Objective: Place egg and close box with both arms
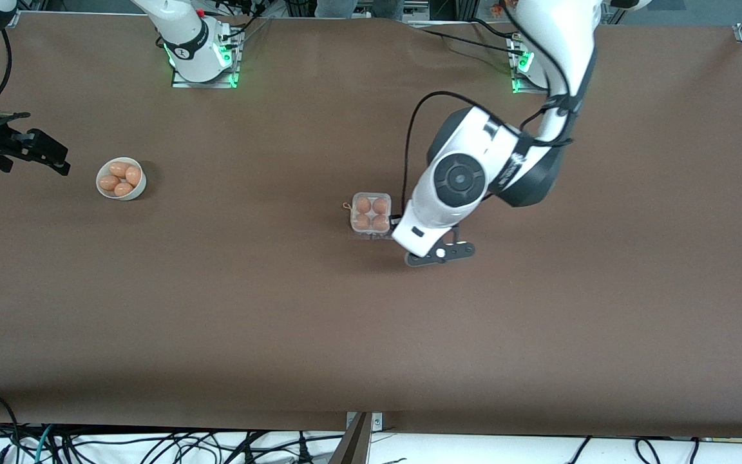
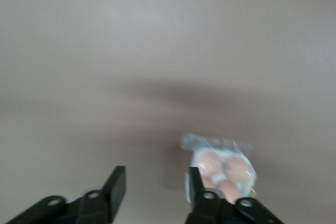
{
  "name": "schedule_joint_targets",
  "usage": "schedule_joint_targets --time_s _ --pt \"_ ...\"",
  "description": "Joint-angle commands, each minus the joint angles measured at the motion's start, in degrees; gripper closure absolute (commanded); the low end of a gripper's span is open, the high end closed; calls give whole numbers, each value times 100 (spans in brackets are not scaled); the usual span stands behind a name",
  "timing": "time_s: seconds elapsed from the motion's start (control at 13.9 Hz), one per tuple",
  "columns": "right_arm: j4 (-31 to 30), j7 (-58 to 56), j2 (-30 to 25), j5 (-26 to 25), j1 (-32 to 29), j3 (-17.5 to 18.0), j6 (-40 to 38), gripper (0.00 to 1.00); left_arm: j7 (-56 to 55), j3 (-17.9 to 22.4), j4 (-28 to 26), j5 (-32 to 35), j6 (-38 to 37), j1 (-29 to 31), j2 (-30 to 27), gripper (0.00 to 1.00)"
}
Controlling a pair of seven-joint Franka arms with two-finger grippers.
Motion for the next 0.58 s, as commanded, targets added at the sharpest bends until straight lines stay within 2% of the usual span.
schedule_joint_targets --time_s 0.0,0.22,0.5 --pt "-10 -111 -38 92 -96 68 -47 0 104 186 -66 753 -456 254 -445 0" --pt "-10 -103 -38 92 -96 76 -47 0 874 204 12 861 -766 1043 -656 0" --pt "-10 -103 -47 92 -96 76 -47 0 1974 274 83 879 -1127 1625 -745 0"
